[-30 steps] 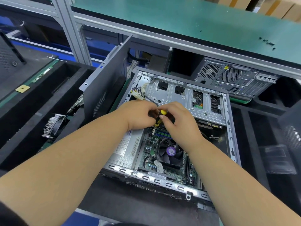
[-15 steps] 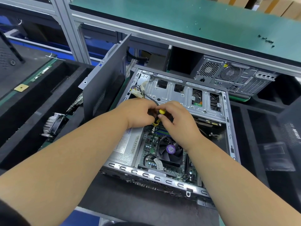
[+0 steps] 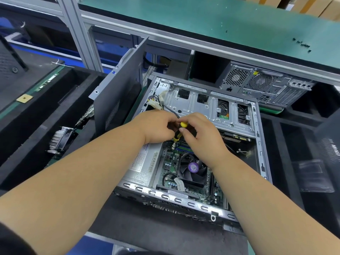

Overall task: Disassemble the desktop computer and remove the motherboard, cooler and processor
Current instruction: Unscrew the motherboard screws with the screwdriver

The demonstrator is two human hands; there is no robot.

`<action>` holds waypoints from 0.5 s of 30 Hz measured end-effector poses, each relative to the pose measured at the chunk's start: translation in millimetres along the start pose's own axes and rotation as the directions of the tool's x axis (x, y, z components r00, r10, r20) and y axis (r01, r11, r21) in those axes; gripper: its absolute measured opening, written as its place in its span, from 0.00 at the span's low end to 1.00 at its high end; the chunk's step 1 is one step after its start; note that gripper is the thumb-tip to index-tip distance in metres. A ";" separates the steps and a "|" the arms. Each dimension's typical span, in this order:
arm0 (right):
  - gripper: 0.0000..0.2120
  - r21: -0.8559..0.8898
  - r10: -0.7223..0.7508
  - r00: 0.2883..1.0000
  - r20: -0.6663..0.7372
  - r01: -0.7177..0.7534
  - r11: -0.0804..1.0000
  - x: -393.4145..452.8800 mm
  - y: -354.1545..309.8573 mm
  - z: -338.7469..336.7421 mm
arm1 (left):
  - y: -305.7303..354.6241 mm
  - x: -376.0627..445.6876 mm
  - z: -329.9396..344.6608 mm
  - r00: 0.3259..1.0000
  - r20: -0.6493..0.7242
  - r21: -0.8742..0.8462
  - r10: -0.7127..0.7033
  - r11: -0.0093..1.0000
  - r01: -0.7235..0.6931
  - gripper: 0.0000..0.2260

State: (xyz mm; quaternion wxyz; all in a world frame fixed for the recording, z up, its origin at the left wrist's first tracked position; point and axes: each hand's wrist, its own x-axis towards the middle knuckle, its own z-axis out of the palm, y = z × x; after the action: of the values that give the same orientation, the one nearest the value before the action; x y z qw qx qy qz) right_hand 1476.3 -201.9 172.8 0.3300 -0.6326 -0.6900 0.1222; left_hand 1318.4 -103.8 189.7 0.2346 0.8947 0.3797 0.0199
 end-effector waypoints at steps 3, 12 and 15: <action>0.11 0.007 0.002 1.000 0.005 -0.002 1.000 -0.3 -1.5 -1.2 | 0.8 -0.6 -0.9 1.000 0.005 -0.004 -0.001 1.000 0.001 0.08; 0.09 0.108 -0.013 0.988 -0.154 0.029 0.994 1.8 -19.1 -35.0 | 0.9 -3.3 -2.6 0.999 0.044 -0.143 -0.012 0.989 0.019 0.15; 0.09 0.131 -0.002 0.969 -0.246 0.036 0.991 3.4 -28.6 -57.7 | -0.1 -5.9 -3.3 0.998 0.052 -0.322 0.021 0.947 -0.003 0.15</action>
State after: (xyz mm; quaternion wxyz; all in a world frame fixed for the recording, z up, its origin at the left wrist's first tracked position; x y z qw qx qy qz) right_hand 1488.9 -217.9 234.0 0.4556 -0.6125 -0.6402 0.0863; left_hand 1313.4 -106.5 193.5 0.3876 0.8468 0.3594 0.0585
